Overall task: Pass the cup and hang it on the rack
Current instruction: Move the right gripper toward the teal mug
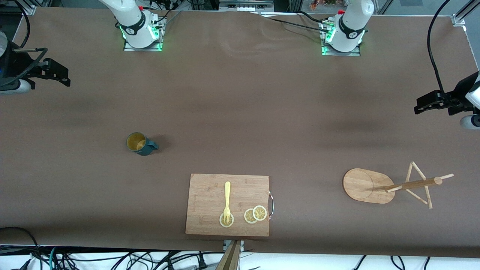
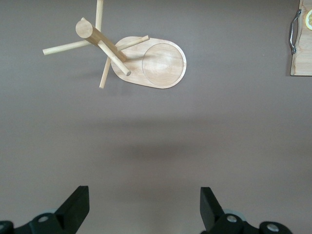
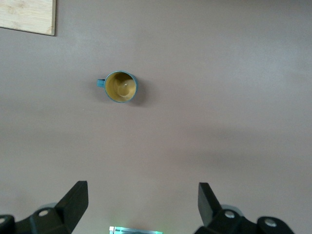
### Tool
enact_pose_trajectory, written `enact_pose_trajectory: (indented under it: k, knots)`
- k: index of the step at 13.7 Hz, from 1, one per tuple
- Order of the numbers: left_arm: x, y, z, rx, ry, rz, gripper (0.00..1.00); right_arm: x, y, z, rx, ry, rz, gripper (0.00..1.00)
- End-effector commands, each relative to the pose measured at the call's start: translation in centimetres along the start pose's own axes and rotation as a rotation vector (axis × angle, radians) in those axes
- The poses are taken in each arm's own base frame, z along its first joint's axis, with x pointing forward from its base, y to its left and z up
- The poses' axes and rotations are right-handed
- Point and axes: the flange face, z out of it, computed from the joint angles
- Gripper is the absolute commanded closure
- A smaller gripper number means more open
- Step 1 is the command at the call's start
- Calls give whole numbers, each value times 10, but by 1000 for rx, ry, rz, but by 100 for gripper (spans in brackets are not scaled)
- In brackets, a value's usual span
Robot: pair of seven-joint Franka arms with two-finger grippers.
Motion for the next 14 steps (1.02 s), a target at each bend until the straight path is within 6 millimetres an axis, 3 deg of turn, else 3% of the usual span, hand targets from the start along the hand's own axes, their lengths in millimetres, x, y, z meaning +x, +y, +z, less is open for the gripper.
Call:
enact_pose_trajectory:
  k: [1, 5, 8, 9, 12, 14]
  knots:
    - [4, 4, -5, -21, 10, 1, 0, -2, 2, -8, 6, 17, 5, 0]
    - [4, 1, -5, -23, 11, -2, 0, 2, -6, 1, 4, -4, -19, 0]
    - [4, 1, -5, -23, 11, -2, 0, 24, -15, 41, 20, -59, -50, 0]
    - [4, 1, -5, -22, 11, -2, 0, 40, -17, 66, 24, -80, -47, 0]
    - [4, 1, -5, -23, 11, -2, 0, 90, -20, 172, 12, -84, -45, 0]
    - [4, -1, -5, -21, 11, -3, 0, 94, -21, 233, 6, -43, -35, 0]
